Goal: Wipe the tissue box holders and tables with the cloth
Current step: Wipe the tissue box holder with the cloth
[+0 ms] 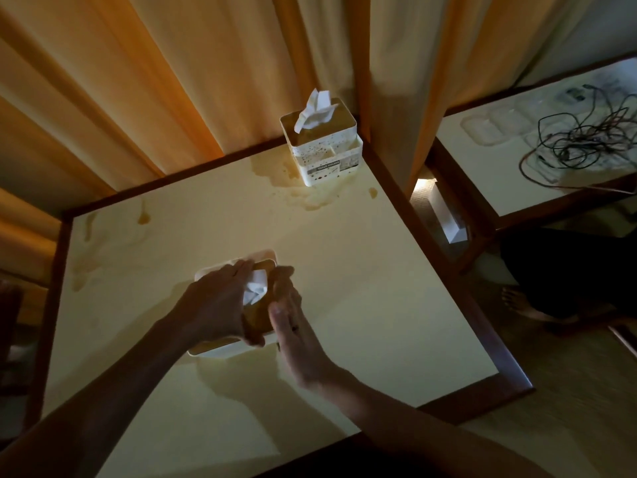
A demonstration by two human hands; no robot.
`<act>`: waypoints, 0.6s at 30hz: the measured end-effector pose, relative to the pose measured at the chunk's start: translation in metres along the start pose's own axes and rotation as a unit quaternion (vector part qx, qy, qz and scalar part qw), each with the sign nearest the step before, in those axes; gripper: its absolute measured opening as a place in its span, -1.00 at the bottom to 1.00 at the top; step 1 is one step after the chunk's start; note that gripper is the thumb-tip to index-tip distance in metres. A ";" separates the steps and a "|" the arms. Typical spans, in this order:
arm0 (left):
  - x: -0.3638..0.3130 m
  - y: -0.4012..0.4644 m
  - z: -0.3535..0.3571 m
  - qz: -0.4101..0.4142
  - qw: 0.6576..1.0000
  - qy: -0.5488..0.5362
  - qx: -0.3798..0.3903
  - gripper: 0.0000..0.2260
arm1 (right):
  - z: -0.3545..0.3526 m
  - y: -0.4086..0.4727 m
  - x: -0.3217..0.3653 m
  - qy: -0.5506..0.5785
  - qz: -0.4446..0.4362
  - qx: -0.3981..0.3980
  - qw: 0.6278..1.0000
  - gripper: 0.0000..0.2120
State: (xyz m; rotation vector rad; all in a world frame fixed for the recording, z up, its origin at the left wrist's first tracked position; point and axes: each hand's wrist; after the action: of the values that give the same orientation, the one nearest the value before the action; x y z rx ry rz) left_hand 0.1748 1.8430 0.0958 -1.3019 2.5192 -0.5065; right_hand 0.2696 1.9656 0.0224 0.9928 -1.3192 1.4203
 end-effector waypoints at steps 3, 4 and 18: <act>-0.001 0.000 0.001 0.009 1.000 -0.013 -0.008 0.22 | 0.000 0.042 0.003 -0.002 0.029 0.001 1.000 -0.50; -0.001 0.000 0.000 0.008 1.000 -0.015 -0.012 0.23 | -0.003 0.053 0.004 0.000 0.047 0.007 0.999 -0.44; 0.002 0.002 0.002 -0.004 1.000 -0.015 0.001 0.25 | -0.011 -0.004 -0.018 0.033 0.023 0.066 0.997 -0.46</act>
State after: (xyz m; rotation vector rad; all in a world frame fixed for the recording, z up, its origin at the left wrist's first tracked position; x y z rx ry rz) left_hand 0.1723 1.8420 0.0931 -1.3087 2.4905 -0.4879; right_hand 0.2787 1.9743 0.0048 0.9984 -1.2203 1.5779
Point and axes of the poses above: each hand's wrist, its own y-axis towards the middle knuckle, its own z-axis out of the palm, x = y × z, and after that the axes turned 8 degrees about z, right-handed
